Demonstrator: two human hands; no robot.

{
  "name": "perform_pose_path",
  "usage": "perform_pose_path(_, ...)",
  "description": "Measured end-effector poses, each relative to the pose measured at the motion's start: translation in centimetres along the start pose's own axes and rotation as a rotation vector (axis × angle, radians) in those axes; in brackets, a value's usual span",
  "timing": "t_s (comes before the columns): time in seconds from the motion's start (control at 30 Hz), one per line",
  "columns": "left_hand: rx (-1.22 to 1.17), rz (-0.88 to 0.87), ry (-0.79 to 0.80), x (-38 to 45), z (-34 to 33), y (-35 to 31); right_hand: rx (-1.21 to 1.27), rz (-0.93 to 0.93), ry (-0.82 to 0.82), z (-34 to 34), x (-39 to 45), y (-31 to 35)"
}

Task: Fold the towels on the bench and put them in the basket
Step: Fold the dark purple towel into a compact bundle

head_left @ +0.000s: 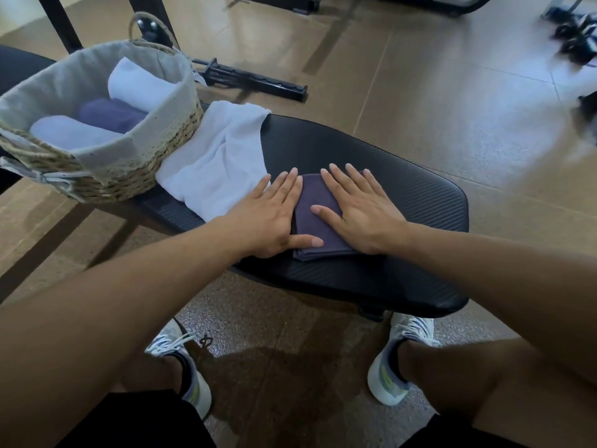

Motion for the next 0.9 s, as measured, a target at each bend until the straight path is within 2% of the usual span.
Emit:
perform_pose_path(0.27,0.010,0.005,-0.036,0.0,-0.2,-0.1,0.035,0.006,0.015,0.3,-0.1,0.0)
perform_pose_path(0.37,0.014,0.010,-0.043,-0.2,0.3,-0.3,0.123,-0.012,0.002,0.7,-0.3,-0.1)
perform_pose_path(0.43,0.003,0.001,-0.064,-0.5,1.0,-0.2,0.278,-0.064,-0.061,1.6,-0.3,-0.3)
perform_pose_path(0.5,-0.034,-0.001,-0.110,-0.8,2.0,0.1,0.424,-0.161,-0.204,2.8,-0.1,-0.7)
perform_pose_path(0.57,0.025,0.011,-0.209,-1.1,3.2,0.1,0.456,-0.284,-0.288,3.9,-0.2,-1.7)
perform_pose_path(0.63,0.027,0.065,-0.297,-1.5,4.2,-0.1,0.422,-0.385,-0.160,4.6,-0.5,-3.0)
perform_pose_path(0.7,-0.151,0.096,-0.295,-1.8,4.2,-0.3,0.382,-0.404,0.050,4.9,-1.4,-4.1)
perform_pose_path(0.77,-0.342,0.093,-0.188,-1.9,3.9,-0.5,0.412,-0.378,0.203,5.3,-2.4,-4.5)
perform_pose_path(0.83,-0.408,0.064,-0.063,-2.1,3.9,-0.8,0.391,-0.331,0.324,5.8,-2.9,-4.7)
perform_pose_path(0.9,-0.414,0.055,-0.025,-2.2,3.9,-1.1,0.339,-0.269,0.406,6.2,-3.1,-4.7)
Point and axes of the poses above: each hand's wrist, its own x-axis towards the middle knuckle, its own z-axis out of the back of the hand, y = z × x, the point moved 1 cm from there along x, towards the middle knuckle
